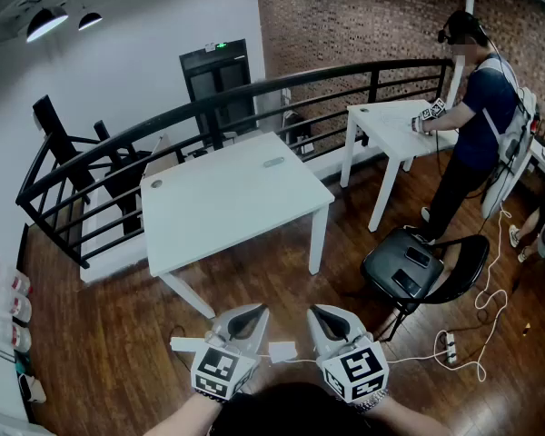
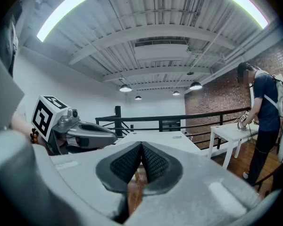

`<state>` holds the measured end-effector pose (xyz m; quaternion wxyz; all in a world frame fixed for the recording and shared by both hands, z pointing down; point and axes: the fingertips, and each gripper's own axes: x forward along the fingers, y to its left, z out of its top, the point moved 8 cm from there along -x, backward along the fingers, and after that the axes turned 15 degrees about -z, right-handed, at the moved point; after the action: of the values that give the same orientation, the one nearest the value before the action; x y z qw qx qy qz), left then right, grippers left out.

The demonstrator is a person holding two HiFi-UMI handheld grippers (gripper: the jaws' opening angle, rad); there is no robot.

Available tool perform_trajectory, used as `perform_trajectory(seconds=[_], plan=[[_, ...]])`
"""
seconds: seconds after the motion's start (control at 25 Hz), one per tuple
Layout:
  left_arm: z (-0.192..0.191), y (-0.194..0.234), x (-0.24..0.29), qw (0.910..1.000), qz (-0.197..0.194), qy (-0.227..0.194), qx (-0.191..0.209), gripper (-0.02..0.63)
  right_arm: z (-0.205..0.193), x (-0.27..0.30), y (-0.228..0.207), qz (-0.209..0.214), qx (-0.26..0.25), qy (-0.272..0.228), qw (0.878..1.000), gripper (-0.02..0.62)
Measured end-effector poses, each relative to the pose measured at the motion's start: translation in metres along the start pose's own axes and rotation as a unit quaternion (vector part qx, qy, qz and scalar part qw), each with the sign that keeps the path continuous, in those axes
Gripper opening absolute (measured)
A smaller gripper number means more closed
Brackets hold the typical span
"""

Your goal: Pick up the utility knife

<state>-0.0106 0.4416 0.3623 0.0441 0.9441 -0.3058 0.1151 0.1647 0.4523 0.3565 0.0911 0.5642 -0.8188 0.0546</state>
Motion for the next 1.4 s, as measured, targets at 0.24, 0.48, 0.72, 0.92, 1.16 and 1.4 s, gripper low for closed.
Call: perform_trajectory(seconds=[0.24,0.48,0.72,0.92,1.16,1.4], plan=[[0.005,-0.003,0.011,1.0000,-0.005,0.000,-0.008,0.017,-0.001,0.001,-0.012,0.001,0.003,-0.002,1.000,-0.008],[0.009,0.005,0.020,1.0000,-0.002,0.003,-0.002,0.017,0.000,0.009,-0.019,0.001,0.006,0.000,1.000,-0.008],[0.012,0.027,0.036,0.9999,-0.012,-0.003,-0.009,0.017,0.004,0.032,-0.026,-0.004,0.000,0.004,1.000,-0.008],[0.012,0.063,0.051,0.9997,-0.015,-0.013,-0.015,0.017,0.011,0.069,-0.030,-0.008,-0.009,0.012,1.000,-0.008],[0.019,0.130,0.058,0.9992,-0.017,-0.021,-0.030,0.017,0.035,0.132,-0.020,-0.007,-0.022,0.029,0.999,-0.008],[0.022,0.191,0.073,0.9983,-0.025,-0.028,-0.044,0.017,0.052,0.194,-0.016,-0.008,-0.031,0.042,0.999,-0.008]])
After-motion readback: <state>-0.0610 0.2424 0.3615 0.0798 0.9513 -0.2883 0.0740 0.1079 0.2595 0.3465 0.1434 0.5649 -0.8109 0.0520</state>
